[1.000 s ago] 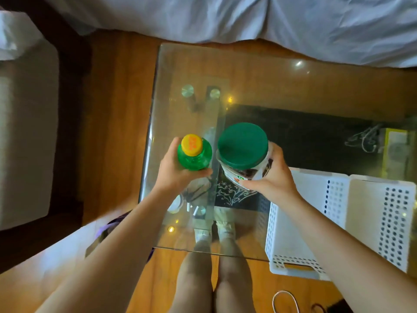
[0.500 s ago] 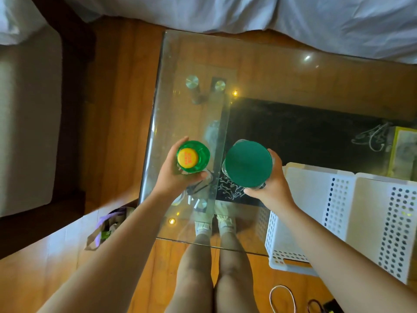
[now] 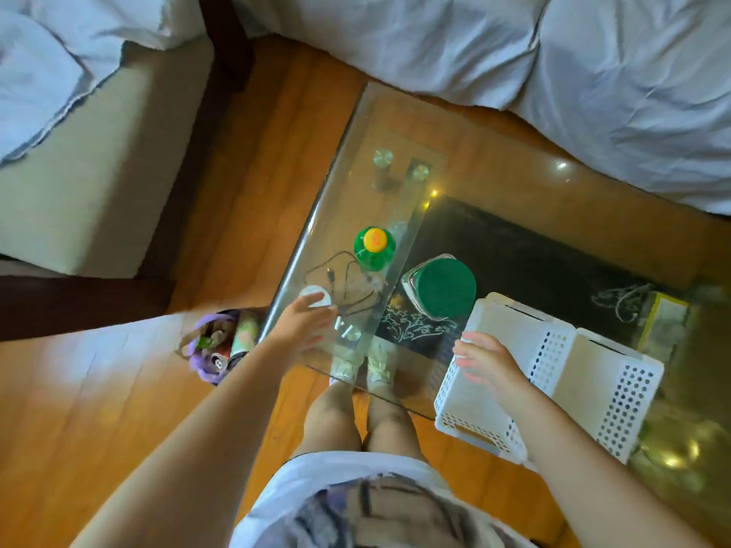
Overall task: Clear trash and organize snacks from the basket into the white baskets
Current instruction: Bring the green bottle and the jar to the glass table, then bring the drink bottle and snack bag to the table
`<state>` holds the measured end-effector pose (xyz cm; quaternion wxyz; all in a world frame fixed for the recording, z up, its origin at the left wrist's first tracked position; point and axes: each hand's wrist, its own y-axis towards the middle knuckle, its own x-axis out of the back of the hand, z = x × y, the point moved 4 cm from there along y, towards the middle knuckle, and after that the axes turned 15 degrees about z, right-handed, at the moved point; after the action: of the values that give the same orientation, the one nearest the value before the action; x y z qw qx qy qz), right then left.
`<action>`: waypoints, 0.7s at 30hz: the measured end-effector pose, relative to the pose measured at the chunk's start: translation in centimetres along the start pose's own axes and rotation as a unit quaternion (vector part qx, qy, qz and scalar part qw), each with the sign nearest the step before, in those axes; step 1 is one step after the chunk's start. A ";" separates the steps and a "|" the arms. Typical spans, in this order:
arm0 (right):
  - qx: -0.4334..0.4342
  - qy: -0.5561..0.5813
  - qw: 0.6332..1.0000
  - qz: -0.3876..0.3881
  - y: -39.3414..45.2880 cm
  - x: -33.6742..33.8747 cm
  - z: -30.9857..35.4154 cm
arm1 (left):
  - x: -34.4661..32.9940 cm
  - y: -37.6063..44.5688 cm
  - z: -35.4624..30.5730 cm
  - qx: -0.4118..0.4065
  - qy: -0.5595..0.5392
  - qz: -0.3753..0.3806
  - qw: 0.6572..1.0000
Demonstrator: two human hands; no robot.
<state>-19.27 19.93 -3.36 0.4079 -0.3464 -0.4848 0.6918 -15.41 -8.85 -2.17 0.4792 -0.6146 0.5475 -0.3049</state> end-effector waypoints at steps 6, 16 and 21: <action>-0.018 -0.177 0.984 0.026 -4.7 -4.1 3.5 | 2.5 -9.1 4.6 -0.072 -0.134 -0.068 0.986; -0.012 -0.442 0.885 0.146 -8.6 -22.9 7.9 | 6.0 -23.8 22.9 -0.090 -0.447 -0.244 0.856; 0.028 -0.597 0.775 0.206 -10.5 -35.6 4.5 | 5.1 -29.0 35.4 -0.039 -0.593 -0.333 0.732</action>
<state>-5.62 -11.81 10.96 -0.1065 0.0565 -0.5281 0.8406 28.60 -6.44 11.29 0.5498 -0.8318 -0.0762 0.0028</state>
